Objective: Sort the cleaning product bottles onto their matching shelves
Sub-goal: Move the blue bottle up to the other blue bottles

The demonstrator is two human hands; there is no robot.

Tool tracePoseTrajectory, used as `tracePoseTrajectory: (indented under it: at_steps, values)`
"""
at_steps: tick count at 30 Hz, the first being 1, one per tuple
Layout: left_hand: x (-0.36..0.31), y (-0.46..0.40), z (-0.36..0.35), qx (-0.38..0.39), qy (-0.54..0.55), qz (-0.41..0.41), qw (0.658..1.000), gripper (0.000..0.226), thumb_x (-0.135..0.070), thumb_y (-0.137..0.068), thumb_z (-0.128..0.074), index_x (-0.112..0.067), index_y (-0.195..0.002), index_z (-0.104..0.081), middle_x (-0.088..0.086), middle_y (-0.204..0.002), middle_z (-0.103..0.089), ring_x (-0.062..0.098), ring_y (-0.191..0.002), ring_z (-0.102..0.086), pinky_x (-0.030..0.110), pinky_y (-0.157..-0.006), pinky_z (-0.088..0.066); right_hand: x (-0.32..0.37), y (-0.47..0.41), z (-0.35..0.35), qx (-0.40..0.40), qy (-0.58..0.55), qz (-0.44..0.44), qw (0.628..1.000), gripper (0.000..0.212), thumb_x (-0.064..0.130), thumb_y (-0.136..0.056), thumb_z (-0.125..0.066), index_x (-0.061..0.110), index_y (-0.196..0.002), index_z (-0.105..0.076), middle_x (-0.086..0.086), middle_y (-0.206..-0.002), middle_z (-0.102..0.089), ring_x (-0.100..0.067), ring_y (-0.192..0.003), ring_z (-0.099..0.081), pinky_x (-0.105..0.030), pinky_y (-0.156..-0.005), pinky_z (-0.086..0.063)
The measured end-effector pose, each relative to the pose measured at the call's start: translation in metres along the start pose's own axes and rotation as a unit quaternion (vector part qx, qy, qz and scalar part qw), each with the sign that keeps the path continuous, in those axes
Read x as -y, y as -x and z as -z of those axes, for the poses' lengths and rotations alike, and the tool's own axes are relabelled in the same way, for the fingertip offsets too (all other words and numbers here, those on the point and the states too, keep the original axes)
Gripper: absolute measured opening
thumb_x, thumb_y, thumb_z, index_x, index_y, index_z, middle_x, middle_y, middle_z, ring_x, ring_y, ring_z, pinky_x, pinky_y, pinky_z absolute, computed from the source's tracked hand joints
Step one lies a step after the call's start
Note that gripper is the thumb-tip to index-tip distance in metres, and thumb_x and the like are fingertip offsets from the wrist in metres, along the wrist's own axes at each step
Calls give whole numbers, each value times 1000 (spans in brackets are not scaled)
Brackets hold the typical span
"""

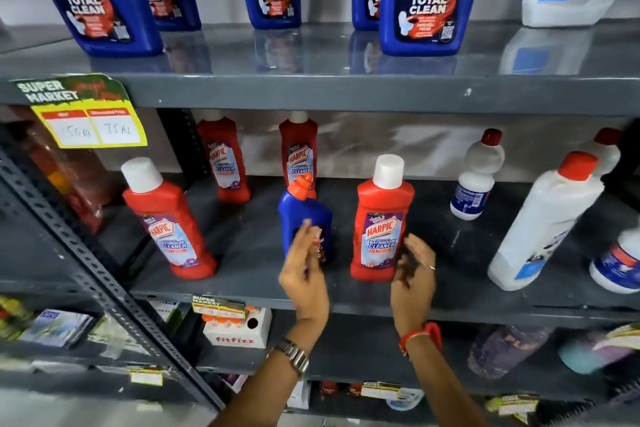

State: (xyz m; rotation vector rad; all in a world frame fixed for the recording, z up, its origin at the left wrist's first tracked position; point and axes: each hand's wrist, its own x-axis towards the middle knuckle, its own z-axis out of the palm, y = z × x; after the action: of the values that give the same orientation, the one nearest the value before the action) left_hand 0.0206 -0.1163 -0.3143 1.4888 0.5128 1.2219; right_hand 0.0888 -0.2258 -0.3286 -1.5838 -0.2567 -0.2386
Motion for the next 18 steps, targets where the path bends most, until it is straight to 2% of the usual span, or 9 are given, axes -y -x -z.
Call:
tracePoseTrajectory:
  at_steps: [2, 4, 6, 7, 9, 10, 12, 14, 18]
  values:
    - [-4, -4, 16, -83, -7, -54, 995, 40, 12, -80, -43, -9, -108, -62, -2, -125, -51, 1, -113, -51, 19, -93, -47, 6, 12, -2, -54, -5, 47, 997, 40, -10, -69, -40, 1, -105, -53, -6, -101, -54, 7, -96, -54, -3, -83, -43]
    - [0, -13, 29, -105, -32, -56, 992, 34, 2, -85, -47, -17, -112, -58, -7, -122, -42, 2, -109, -48, 16, -90, -46, 11, 21, -12, -38, 29, 88, 995, 33, -3, -69, -39, 2, -97, -55, -15, -97, -54, -2, -91, -53, -3, -83, -41]
    - [11, -24, 37, -58, -48, -13, 997, 34, -13, -88, -48, -18, -121, -50, -2, -129, -40, 17, -119, -45, 22, -97, -44, 13, 23, -29, 38, 79, 109, 990, 31, -1, -74, -38, 4, -97, -59, -20, -95, -58, -6, -90, -51, -2, -84, -38]
    - [16, -29, 41, -18, -46, 21, 999, 38, -18, -89, -47, -17, -127, -44, 0, -133, -40, 19, -124, -42, 20, -98, -42, 14, 21, -39, 89, 94, 103, 986, 34, -4, -76, -39, 6, -102, -59, -20, -98, -60, -7, -92, -53, -3, -85, -38]
    - [25, -36, 42, 57, -14, 95, 994, 38, -12, -92, -45, -9, -130, -38, 6, -133, -43, 14, -121, -43, 5, -85, -43, 19, 16, -58, 176, 132, 81, 972, 44, -10, -79, -41, 6, -118, -52, -21, -113, -59, -20, -105, -55, -13, -91, -39]
    - [27, -39, 43, 88, 1, 120, 989, 35, -7, -93, -42, -5, -128, -40, 8, -128, -48, 10, -114, -49, 2, -77, -44, 23, 14, -67, 214, 157, 64, 962, 49, -11, -80, -42, 5, -127, -45, -22, -123, -55, -28, -113, -53, -20, -95, -39]
    - [31, -41, 43, 137, 2, 138, 981, 30, -2, -93, -37, -5, -122, -44, 4, -112, -55, -7, -93, -58, 3, -71, -46, 32, 11, -79, 280, 189, -2, 941, 59, -11, -81, -44, 4, -136, -29, -21, -134, -48, -32, -122, -48, -28, -99, -38]
    - [34, -42, 44, 162, -15, 133, 978, 27, -1, -93, -38, -10, -117, -46, 3, -106, -57, -9, -86, -60, 6, -74, -48, 39, 6, -87, 307, 209, -55, 927, 60, -8, -84, -44, 4, -138, -22, -21, -134, -48, -34, -122, -48, -31, -97, -40]
    - [35, -43, 48, 158, -41, 124, 979, 30, 3, -90, -40, -3, -119, -47, 15, -111, -58, 16, -92, -59, 14, -80, -52, 40, 3, -89, 286, 237, -78, 925, 54, -6, -86, -44, 2, -136, -27, -25, -130, -52, -38, -118, -52, -40, -98, -43]
